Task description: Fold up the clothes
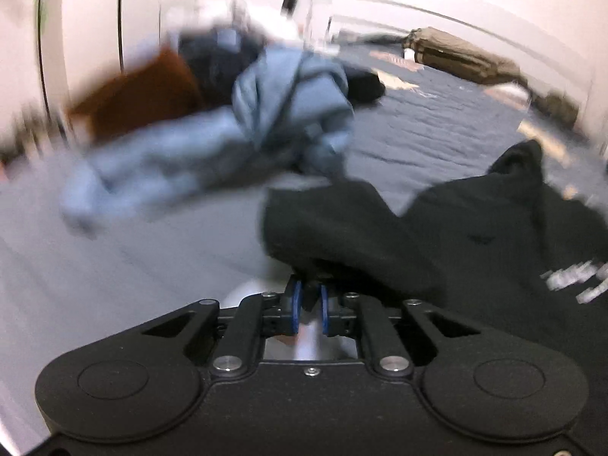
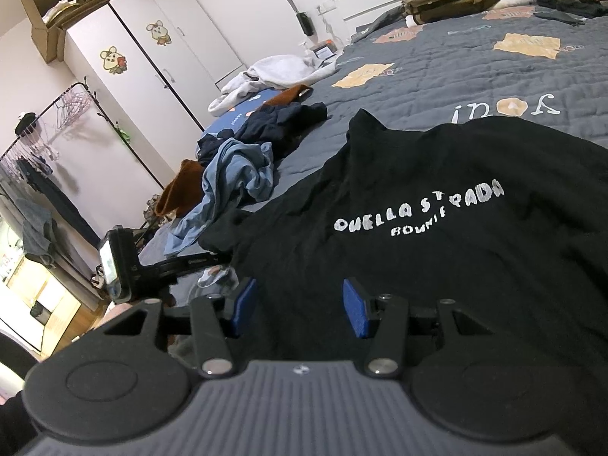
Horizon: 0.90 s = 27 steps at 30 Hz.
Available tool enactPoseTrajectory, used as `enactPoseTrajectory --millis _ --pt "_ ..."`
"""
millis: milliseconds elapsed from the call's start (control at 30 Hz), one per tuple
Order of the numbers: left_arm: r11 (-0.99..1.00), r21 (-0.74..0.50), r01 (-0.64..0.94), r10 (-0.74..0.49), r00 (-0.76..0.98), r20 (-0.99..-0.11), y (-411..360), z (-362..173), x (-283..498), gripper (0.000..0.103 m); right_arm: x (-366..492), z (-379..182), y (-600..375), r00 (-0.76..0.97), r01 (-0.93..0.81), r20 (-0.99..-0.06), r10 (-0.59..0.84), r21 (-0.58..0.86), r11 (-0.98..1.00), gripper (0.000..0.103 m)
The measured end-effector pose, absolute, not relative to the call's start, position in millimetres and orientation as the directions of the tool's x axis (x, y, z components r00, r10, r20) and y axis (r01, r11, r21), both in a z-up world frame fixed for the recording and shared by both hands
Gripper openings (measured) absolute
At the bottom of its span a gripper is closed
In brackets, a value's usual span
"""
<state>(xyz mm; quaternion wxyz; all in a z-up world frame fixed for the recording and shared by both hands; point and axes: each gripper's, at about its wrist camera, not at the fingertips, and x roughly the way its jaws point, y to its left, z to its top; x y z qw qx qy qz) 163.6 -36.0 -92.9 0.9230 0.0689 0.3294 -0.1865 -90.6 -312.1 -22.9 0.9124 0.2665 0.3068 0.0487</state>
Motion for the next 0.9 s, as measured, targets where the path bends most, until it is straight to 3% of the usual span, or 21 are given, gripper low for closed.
enactPoseTrajectory --millis 67,167,467,633,700,733,900 --pt "0.920 0.137 0.366 -0.224 0.782 -0.581 -38 -86 158 0.010 -91 -23 -314 0.808 0.081 -0.535 0.247 0.516 0.853 0.050" --pt "0.938 0.144 0.315 -0.183 0.803 -0.567 -29 -74 161 0.009 -91 -24 -317 0.808 0.089 -0.537 0.242 0.518 0.851 0.050" --pt "0.938 0.299 0.173 0.062 0.767 -0.638 -11 -92 180 0.017 -91 -25 -323 0.811 0.100 -0.537 0.233 0.519 0.849 0.050" --pt "0.989 0.117 0.094 0.004 0.763 -0.646 20 -73 183 0.020 -91 -25 -324 0.812 0.099 -0.535 0.233 0.521 0.848 0.050" --pt "0.994 0.024 0.104 -0.064 0.762 -0.644 25 -65 179 0.040 -91 -25 -324 0.813 0.100 -0.535 0.233 0.521 0.848 0.050" --pt "0.993 -0.030 0.112 -0.105 0.757 -0.645 28 -61 177 0.055 -91 -25 -324 0.813 0.100 -0.534 0.233 0.521 0.848 0.050" --pt "0.924 -0.358 0.133 -0.359 0.620 -0.697 37 -69 171 0.057 -90 -24 -323 0.811 0.085 -0.528 0.252 0.533 0.842 0.050"
